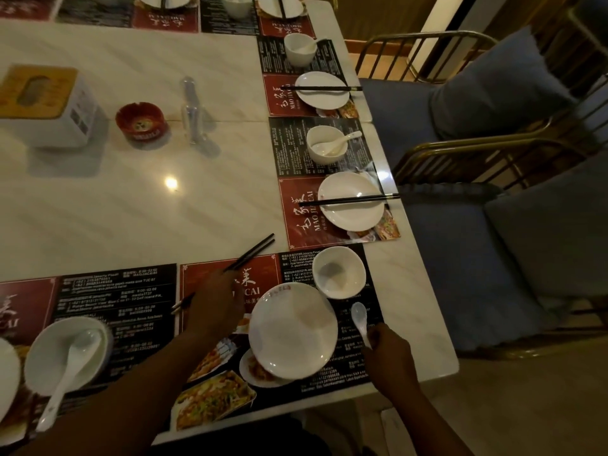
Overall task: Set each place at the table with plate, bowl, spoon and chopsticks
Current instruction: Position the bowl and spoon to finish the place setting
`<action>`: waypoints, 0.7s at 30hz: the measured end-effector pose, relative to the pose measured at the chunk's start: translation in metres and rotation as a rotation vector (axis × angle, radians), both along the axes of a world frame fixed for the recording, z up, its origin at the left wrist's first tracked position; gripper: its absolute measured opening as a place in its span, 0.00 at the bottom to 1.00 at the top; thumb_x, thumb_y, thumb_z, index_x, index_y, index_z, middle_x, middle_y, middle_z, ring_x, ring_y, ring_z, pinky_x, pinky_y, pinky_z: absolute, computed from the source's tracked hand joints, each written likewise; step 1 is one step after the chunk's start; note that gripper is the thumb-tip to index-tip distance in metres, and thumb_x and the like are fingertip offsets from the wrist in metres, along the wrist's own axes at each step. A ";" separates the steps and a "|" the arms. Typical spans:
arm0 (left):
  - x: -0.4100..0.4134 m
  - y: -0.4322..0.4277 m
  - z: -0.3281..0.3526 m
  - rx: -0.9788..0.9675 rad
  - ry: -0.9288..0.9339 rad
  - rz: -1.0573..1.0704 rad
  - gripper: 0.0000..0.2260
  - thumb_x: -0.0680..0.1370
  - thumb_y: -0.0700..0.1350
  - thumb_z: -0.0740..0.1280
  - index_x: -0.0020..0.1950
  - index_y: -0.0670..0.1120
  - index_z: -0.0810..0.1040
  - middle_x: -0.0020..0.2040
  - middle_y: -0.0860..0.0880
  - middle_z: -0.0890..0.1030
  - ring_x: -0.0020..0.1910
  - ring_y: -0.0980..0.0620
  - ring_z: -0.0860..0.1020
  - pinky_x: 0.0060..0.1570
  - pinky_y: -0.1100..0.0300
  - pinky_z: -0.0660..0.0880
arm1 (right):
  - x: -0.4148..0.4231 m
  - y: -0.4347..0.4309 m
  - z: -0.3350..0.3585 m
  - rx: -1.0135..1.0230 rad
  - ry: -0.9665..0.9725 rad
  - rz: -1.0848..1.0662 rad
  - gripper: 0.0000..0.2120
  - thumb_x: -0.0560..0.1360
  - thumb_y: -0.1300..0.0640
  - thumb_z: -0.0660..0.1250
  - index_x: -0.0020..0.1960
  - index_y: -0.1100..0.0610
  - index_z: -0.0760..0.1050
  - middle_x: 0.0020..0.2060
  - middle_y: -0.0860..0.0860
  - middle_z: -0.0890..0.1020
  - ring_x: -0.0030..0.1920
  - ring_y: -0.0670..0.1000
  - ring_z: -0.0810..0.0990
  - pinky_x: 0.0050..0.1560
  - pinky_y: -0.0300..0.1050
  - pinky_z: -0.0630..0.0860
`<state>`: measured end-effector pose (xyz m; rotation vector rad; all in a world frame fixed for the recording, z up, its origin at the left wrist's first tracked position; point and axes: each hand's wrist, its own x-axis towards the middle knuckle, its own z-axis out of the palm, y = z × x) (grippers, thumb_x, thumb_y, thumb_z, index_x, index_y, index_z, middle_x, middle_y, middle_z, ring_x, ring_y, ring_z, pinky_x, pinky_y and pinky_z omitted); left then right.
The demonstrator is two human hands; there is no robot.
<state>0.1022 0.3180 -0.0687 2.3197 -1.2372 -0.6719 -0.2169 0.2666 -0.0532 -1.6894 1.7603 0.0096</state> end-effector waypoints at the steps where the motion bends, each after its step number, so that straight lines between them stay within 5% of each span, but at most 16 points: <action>1: -0.010 0.004 0.002 0.041 0.049 0.024 0.04 0.79 0.44 0.69 0.53 0.49 0.80 0.47 0.53 0.79 0.42 0.55 0.78 0.41 0.62 0.76 | 0.002 -0.001 -0.003 -0.006 -0.007 0.000 0.12 0.75 0.57 0.71 0.38 0.54 0.69 0.34 0.48 0.77 0.33 0.44 0.76 0.29 0.36 0.68; 3: -0.026 0.014 -0.002 0.133 0.153 0.060 0.01 0.79 0.46 0.69 0.49 0.51 0.80 0.43 0.54 0.82 0.39 0.57 0.79 0.41 0.60 0.78 | 0.006 -0.002 -0.009 -0.021 0.001 0.019 0.12 0.75 0.56 0.71 0.39 0.55 0.69 0.34 0.48 0.77 0.34 0.44 0.76 0.30 0.37 0.67; 7: -0.050 0.031 -0.008 0.181 0.291 0.127 0.14 0.78 0.45 0.70 0.63 0.47 0.77 0.56 0.50 0.82 0.49 0.55 0.77 0.48 0.61 0.73 | 0.004 -0.002 -0.013 -0.086 0.051 0.094 0.13 0.75 0.54 0.71 0.39 0.51 0.68 0.36 0.45 0.74 0.35 0.43 0.73 0.30 0.36 0.63; 11: -0.058 0.039 -0.007 0.205 0.314 0.224 0.15 0.75 0.41 0.72 0.61 0.47 0.77 0.55 0.50 0.81 0.50 0.53 0.78 0.48 0.61 0.75 | 0.018 -0.002 -0.011 -0.277 -0.007 0.284 0.05 0.79 0.50 0.66 0.49 0.52 0.73 0.42 0.46 0.76 0.42 0.49 0.79 0.37 0.42 0.74; 16: -0.057 0.049 -0.004 0.269 0.279 0.217 0.03 0.75 0.44 0.71 0.46 0.47 0.81 0.39 0.53 0.80 0.36 0.60 0.76 0.32 0.68 0.67 | 0.053 -0.003 -0.026 -0.120 0.113 0.477 0.18 0.80 0.47 0.59 0.67 0.54 0.68 0.55 0.51 0.75 0.50 0.54 0.79 0.49 0.51 0.77; 19: -0.056 0.053 -0.005 0.248 0.298 0.220 0.05 0.75 0.44 0.71 0.49 0.46 0.83 0.38 0.54 0.80 0.38 0.58 0.78 0.36 0.65 0.72 | 0.054 0.000 -0.028 -0.124 0.033 0.348 0.35 0.74 0.31 0.51 0.74 0.51 0.63 0.58 0.57 0.78 0.54 0.56 0.77 0.53 0.50 0.75; 21: -0.053 0.058 -0.001 0.236 0.308 0.249 0.04 0.75 0.43 0.71 0.49 0.47 0.82 0.39 0.54 0.79 0.39 0.56 0.79 0.39 0.62 0.76 | 0.052 0.003 -0.023 -0.120 -0.012 0.443 0.29 0.78 0.39 0.56 0.73 0.55 0.66 0.58 0.57 0.79 0.52 0.53 0.78 0.48 0.45 0.73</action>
